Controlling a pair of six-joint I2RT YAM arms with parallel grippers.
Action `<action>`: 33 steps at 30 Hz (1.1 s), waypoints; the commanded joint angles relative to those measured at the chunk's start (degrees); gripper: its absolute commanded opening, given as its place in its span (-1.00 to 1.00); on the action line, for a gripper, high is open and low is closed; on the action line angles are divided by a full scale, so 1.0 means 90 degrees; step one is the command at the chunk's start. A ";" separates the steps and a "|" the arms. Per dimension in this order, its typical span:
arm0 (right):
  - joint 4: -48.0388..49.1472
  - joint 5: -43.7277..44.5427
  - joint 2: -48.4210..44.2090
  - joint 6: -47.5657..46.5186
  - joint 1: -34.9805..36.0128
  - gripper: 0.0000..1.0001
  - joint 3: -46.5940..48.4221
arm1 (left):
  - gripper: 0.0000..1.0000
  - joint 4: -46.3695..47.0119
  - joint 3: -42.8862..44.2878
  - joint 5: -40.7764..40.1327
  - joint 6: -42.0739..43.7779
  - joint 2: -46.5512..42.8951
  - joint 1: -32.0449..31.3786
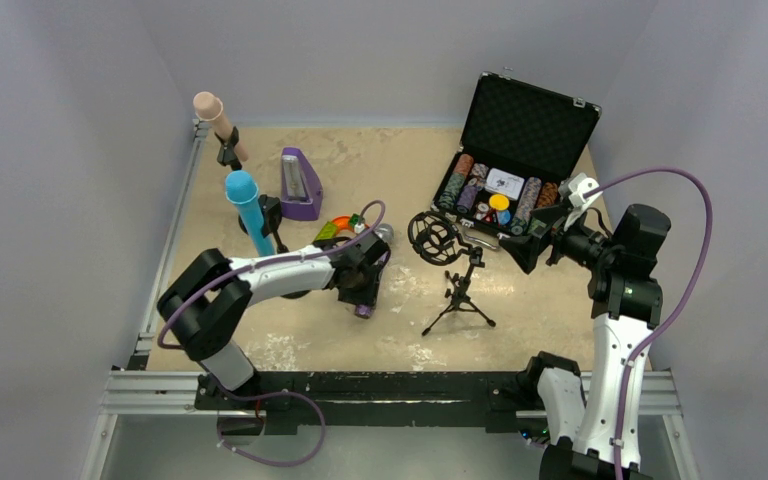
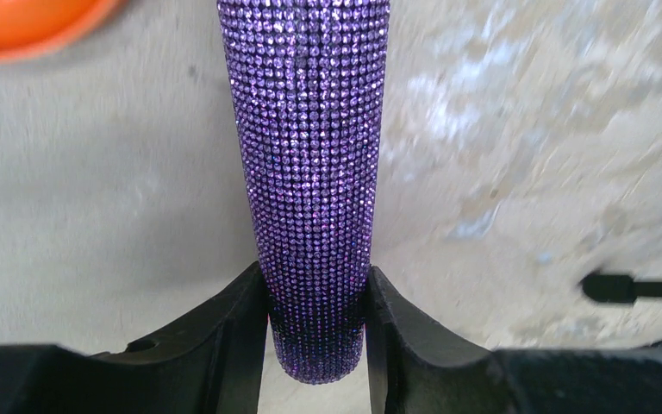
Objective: Attach the microphones to the stand
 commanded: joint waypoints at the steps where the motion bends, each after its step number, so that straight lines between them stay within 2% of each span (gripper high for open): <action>1: 0.0113 -0.0229 0.0007 0.0000 -0.0037 0.97 -0.0001 | -1.00 0.0218 -0.1270 0.0522 0.0256 -0.0678 -0.0032; 5: 0.0103 -0.0278 0.0038 0.0001 -0.0039 0.97 0.0006 | -1.00 0.0290 -0.2027 0.0597 0.0331 -0.1177 -0.0043; 10: 0.0104 -0.0298 0.0048 -0.0013 -0.0038 0.97 -0.0004 | -0.87 0.0235 -0.2188 0.0468 0.0534 -0.1449 -0.0042; 12: 0.0094 -0.0300 0.0051 -0.0021 -0.0032 0.97 -0.0004 | -0.69 0.0204 -0.2100 0.0391 0.0701 -0.1450 -0.0045; 15: 0.0084 -0.0297 0.0047 -0.0033 -0.0033 0.97 -0.0004 | -0.28 0.0143 -0.1867 0.0366 0.0968 -0.1355 -0.0035; 16: 0.0084 -0.0293 0.0048 -0.0034 -0.0037 0.97 -0.0004 | -0.20 0.0130 -0.1782 0.0234 0.1064 -0.1298 -0.0032; 24: 0.0074 -0.0281 0.0045 -0.0053 -0.0032 0.97 -0.0013 | 0.08 0.0047 -0.0997 0.0115 0.1505 -0.0681 0.0028; 29: 0.0061 -0.0282 0.0063 -0.0068 -0.0037 0.97 -0.0004 | 0.10 0.0118 -0.0700 0.0252 0.1640 -0.0315 0.0159; 33: 0.0055 -0.0277 0.0068 -0.0070 -0.0032 0.97 -0.0004 | -0.21 0.0229 -0.0709 0.0388 0.1613 -0.0218 0.0219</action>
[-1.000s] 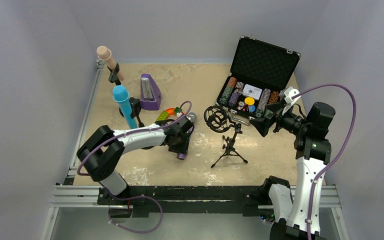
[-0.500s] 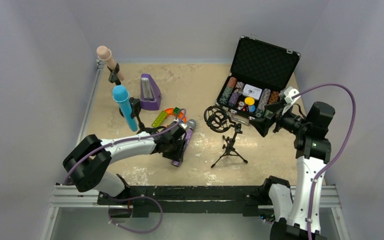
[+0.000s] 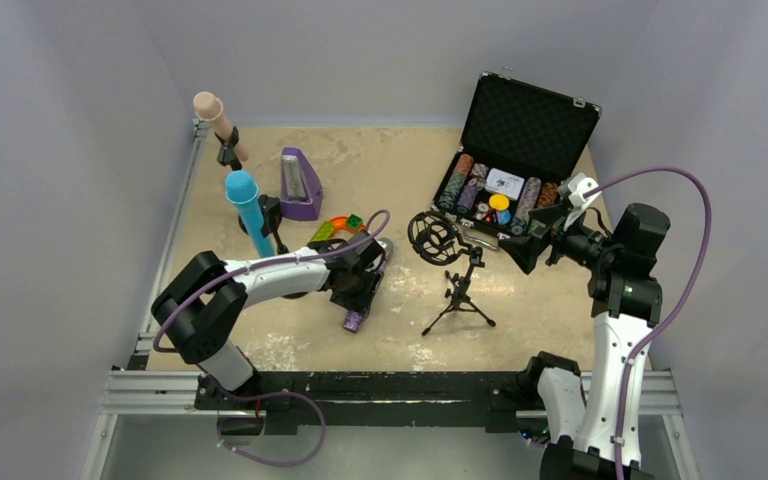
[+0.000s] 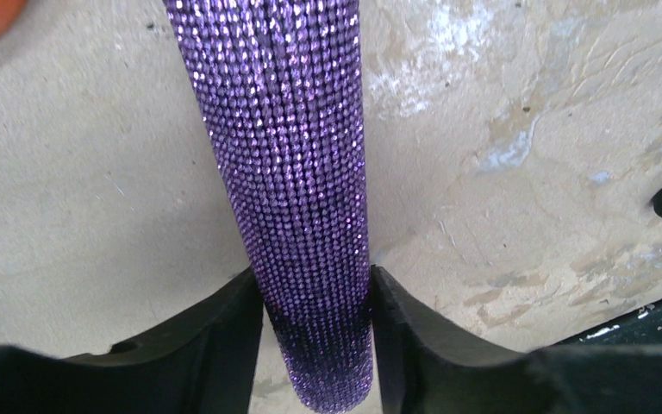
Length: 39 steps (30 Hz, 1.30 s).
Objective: Attach the microphones to the stand
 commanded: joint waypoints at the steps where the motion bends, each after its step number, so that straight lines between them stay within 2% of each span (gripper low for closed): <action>1: 0.0057 -0.0139 0.0015 -0.0056 -0.0033 0.97 0.0011 | -0.35 0.0224 -0.0102 0.0060 0.0218 0.0310 0.0104; 4: 0.0057 -0.0132 0.0012 -0.0051 -0.0036 0.97 0.0006 | -0.78 0.0285 -0.0207 0.0190 0.0197 0.0304 0.0114; 6: 0.0057 -0.0148 0.0019 -0.0053 -0.0033 0.97 0.0011 | -1.00 0.0385 -0.0334 0.0326 0.0203 0.0215 0.0113; 12: 0.0057 -0.0154 0.0019 -0.0063 -0.0038 0.97 0.0003 | -1.00 0.0806 -0.1073 0.1063 0.0450 -0.0834 0.0105; 16: 0.0057 -0.0169 0.0022 -0.0063 -0.0036 0.97 0.0006 | -1.00 0.0550 -0.1425 0.1312 0.0537 -0.1849 0.0104; 20: 0.0056 -0.0188 0.0026 -0.0075 -0.0034 0.97 0.0006 | -1.00 0.0415 -0.1527 0.1447 0.0231 -0.2841 0.0096; 27: 0.0047 -0.0217 0.0038 -0.0078 -0.0037 0.97 0.0006 | -1.00 -0.0148 -0.0934 0.1116 0.0051 -0.4184 0.0103; 39: 0.0047 -0.0255 0.0014 -0.0096 -0.0035 0.97 0.0006 | -1.00 -0.1049 0.0391 0.0223 0.0468 -0.4914 0.0105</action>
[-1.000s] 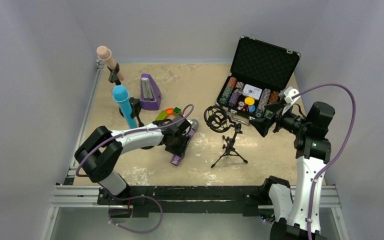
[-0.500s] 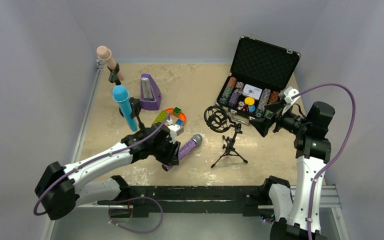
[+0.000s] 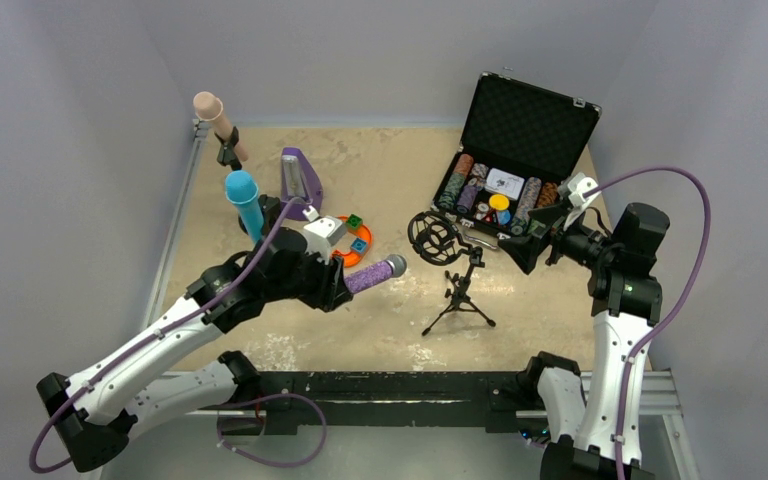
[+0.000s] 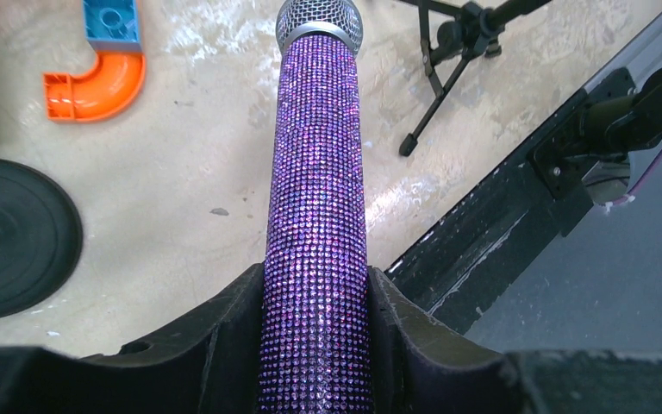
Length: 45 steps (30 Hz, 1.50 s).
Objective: Attach the microphones to the stand
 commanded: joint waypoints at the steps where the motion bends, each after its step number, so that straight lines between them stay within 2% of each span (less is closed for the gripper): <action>1: 0.0047 -0.0195 -0.0022 -0.0065 -0.0034 0.97 0.0011 | -1.00 -0.0105 0.0579 -0.0415 0.0268 -0.0169 0.0005; 7: 0.0042 -0.0198 -0.0001 -0.0072 -0.0033 0.97 0.0011 | -1.00 -0.0092 0.0559 -0.0500 0.0329 -0.0090 0.0006; 15: 0.0044 -0.0210 0.0014 -0.0073 -0.0035 0.97 0.0011 | -1.00 0.0451 0.0199 -0.0318 0.0116 0.0007 0.0000; 26: 0.0028 -0.0220 0.0014 -0.0093 -0.0035 0.97 0.0011 | -1.00 0.0544 0.0243 -0.0589 -0.0254 -0.0663 0.0007; 36: -0.0027 -0.0273 0.0020 -0.0126 -0.0039 0.97 0.0091 | -1.00 -0.0147 0.1315 -0.1465 0.0115 -0.1217 0.0013; 45: -0.0581 -0.0480 0.0239 -0.0400 -0.0036 0.97 0.0585 | -1.00 0.0250 0.2381 -0.1770 0.0562 -0.0865 0.0014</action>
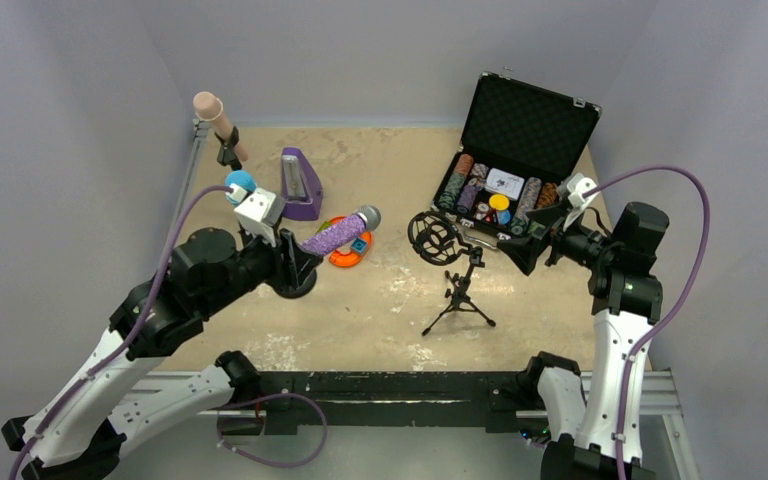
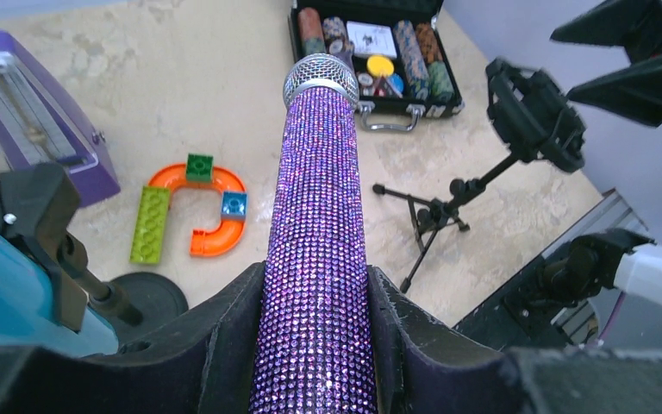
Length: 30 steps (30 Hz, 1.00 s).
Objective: Attach the microphones to the stand
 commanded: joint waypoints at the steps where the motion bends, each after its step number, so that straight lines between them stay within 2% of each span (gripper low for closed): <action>1: -0.0381 -0.0294 0.0121 -0.0267 -0.0032 0.97 0.0503 | -1.00 0.0744 0.0667 -0.0238 0.0381 0.0218 0.0012; 15: -0.0858 -0.0662 0.0495 -0.0349 -0.0027 0.97 0.1788 | -1.00 0.1614 0.1506 0.0189 0.0603 0.0997 0.0011; 21: 0.0199 -0.0524 0.0613 0.0666 -0.0036 0.97 0.1765 | -1.00 0.2034 0.1724 0.0389 0.0603 0.1307 0.0010; 26: -0.0529 -0.1514 0.1079 0.0619 -0.0023 0.92 0.2504 | -1.00 0.2470 0.1862 0.0590 0.0532 0.1608 0.0013; 30: 0.1043 -0.1843 0.0727 0.2085 0.0037 0.92 0.2265 | -1.00 0.2717 0.2048 0.0783 0.0441 0.1931 0.0006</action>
